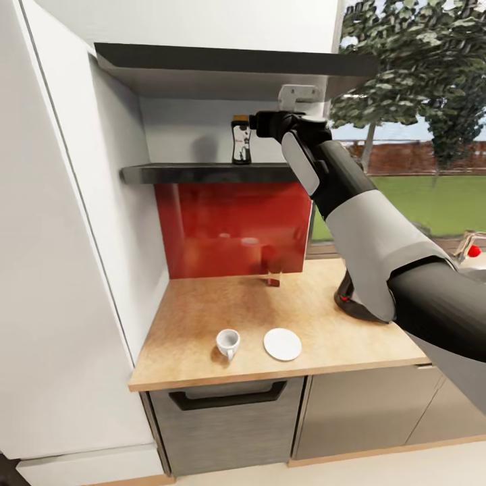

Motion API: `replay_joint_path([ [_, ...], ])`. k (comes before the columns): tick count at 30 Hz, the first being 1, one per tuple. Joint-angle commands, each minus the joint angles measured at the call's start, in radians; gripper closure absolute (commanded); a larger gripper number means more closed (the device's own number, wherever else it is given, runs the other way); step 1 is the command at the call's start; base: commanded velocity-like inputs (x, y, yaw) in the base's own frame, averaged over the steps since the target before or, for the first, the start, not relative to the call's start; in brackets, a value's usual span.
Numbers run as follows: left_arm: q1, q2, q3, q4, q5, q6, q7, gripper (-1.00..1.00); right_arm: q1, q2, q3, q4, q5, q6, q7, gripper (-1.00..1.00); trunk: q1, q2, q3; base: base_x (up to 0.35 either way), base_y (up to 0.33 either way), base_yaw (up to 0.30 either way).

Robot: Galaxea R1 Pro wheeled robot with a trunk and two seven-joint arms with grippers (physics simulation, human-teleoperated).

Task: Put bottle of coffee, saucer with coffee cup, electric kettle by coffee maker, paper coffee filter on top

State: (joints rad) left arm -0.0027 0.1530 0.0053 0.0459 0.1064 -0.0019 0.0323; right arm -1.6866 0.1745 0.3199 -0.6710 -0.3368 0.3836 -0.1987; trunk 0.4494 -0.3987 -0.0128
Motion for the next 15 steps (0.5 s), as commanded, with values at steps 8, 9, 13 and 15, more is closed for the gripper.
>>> replay_joint_path([
  [8, 0.002, -0.002, -0.001, 0.001, 0.009, 0.0, -0.001, -1.0, -0.001, 0.0, 0.002, 0.003, -0.006, 0.004, -0.008, -1.0, 0.001, -0.001, -0.003, 0.015, 0.006, 0.032],
  [9, 0.002, -0.002, -0.001, 0.001, 0.009, 0.0, -0.001, -1.0, -0.001, 0.0, 0.001, 0.004, -0.005, 0.004, -0.008, -1.0, 0.001, -0.001, -0.003, 0.025, 0.001, 0.004],
  [13, 0.006, -0.002, -0.001, 0.001, 0.009, 0.016, -0.001, -1.0, -0.001, 0.0, 0.001, 0.007, -0.002, 0.004, -0.008, -1.0, 0.001, -0.001, -0.003, 0.168, 0.0, 0.001],
  [15, 0.007, -0.001, -0.001, 0.0, 0.009, 0.033, 0.0, -1.0, 0.0, 0.0, 0.001, 0.008, 0.0, 0.004, -0.008, -1.0, 0.001, -0.001, -0.003, 0.267, 0.0, 0.0],
])
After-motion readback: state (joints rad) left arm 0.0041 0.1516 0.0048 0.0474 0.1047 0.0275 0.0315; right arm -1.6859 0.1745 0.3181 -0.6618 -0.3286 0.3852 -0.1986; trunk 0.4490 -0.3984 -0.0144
